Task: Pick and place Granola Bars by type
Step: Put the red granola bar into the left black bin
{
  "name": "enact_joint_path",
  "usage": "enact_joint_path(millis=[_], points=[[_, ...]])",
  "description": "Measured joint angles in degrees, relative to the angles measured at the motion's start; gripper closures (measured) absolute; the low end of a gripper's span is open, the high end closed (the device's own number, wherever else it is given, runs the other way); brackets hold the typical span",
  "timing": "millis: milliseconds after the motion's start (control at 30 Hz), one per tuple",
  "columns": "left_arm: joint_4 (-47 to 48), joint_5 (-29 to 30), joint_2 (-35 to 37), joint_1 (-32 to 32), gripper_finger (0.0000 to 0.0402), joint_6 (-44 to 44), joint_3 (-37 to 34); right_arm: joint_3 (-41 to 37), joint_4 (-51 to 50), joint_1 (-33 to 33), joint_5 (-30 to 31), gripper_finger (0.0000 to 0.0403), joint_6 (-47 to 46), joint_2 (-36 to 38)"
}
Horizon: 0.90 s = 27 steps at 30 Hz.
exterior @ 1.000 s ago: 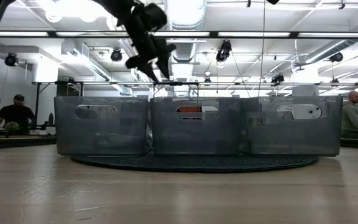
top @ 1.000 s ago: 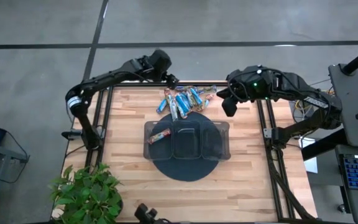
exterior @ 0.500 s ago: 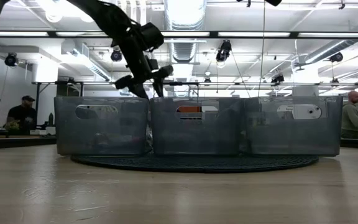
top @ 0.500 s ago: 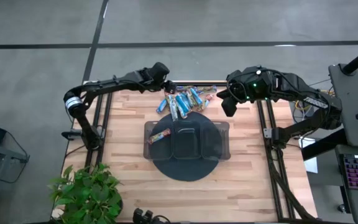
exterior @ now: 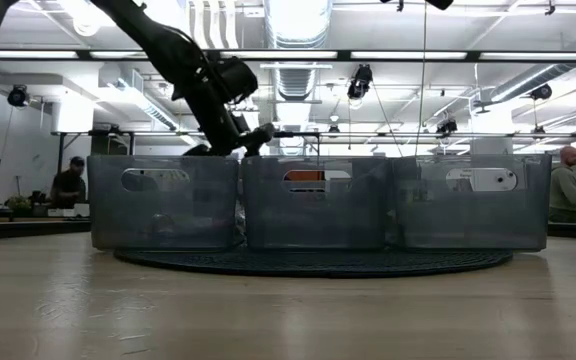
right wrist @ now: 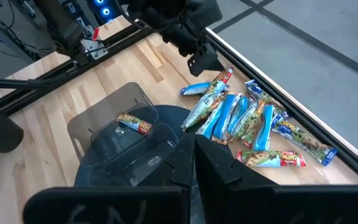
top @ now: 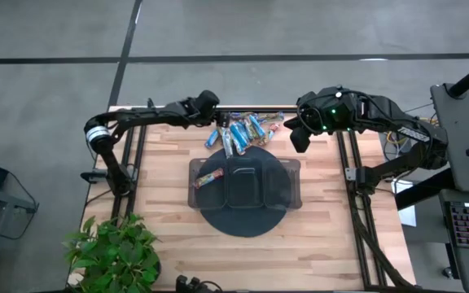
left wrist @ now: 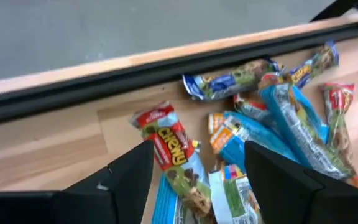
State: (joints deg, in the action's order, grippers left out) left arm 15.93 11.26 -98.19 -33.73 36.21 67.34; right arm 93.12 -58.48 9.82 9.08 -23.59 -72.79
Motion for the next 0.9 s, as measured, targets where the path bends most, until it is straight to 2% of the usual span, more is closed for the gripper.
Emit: enact_joint_path(millis=[100, 900], points=[[0.1, -1.4, -0.7, -0.5, 0.017, 0.1, 0.1, 0.0, 0.0, 0.0, 0.0, 0.0394, 0.0, 0.0], [1.5, -0.8, -3.9, -3.3, 0.017, 7.2, 2.0, 0.0, 0.2, 0.0, 0.0, 0.0394, -0.4, 0.0]])
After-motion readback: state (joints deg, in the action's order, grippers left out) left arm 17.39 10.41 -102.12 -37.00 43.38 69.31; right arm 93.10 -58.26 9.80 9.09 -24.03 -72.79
